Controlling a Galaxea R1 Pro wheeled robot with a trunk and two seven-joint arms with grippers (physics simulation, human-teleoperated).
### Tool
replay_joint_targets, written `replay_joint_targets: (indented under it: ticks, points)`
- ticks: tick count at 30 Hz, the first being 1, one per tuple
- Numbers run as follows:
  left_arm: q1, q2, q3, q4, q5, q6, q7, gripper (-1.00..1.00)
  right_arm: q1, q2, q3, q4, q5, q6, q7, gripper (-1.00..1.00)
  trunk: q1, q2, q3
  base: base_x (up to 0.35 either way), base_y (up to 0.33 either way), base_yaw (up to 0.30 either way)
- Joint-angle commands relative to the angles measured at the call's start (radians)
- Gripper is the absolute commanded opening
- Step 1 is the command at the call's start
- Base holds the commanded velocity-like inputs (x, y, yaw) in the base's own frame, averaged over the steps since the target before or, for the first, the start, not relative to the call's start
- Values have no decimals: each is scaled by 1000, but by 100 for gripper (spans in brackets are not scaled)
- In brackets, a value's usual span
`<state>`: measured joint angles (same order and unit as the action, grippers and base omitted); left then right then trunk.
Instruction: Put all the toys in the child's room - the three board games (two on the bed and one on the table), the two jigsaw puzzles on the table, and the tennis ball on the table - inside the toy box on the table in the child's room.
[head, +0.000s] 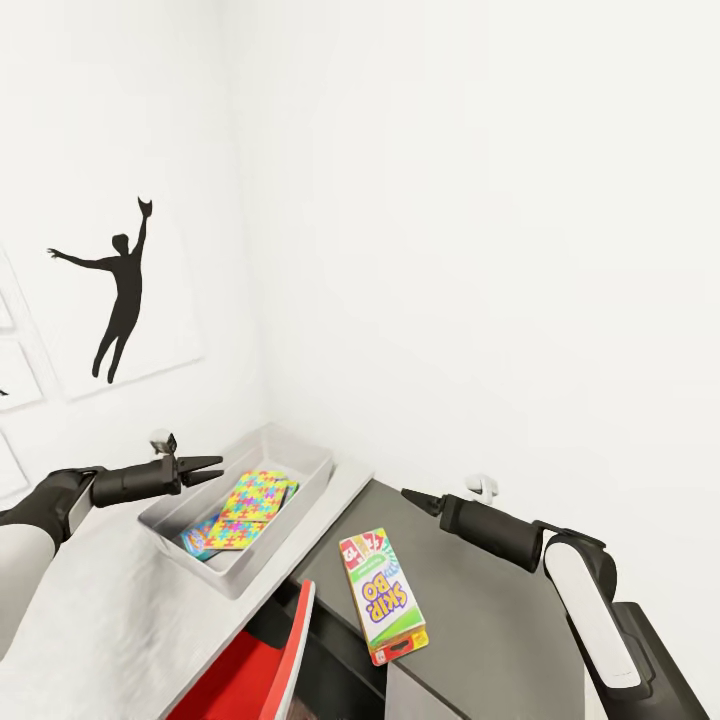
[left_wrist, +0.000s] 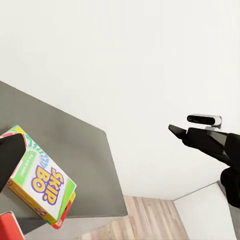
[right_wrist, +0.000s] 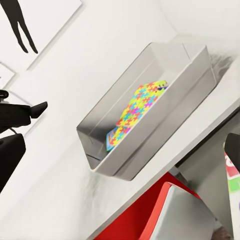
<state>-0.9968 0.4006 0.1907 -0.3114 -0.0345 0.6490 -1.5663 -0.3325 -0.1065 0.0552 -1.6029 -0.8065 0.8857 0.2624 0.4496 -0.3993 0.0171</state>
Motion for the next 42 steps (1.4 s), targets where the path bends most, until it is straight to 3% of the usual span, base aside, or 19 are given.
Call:
replay_joint_targets:
  ticks: [1, 20, 42]
  points:
    - [0, 0, 3, 0, -4, 11, -4, 100, 0, -1, 0, 0, 6, 2, 6, 100, 0, -1, 0, -3, 0, 0]
    - [0, 0, 2, -1, -4, 5, -4, 100, 0, -1, -1, -2, 4, 3, 8, 100, 0, -1, 0, 0, 0, -10]
    - [0, 0, 1, -2, -4, 1, -4, 100, 0, -1, -1, -2, 4, 3, 8, 100, 0, -1, 0, 0, 0, -260]
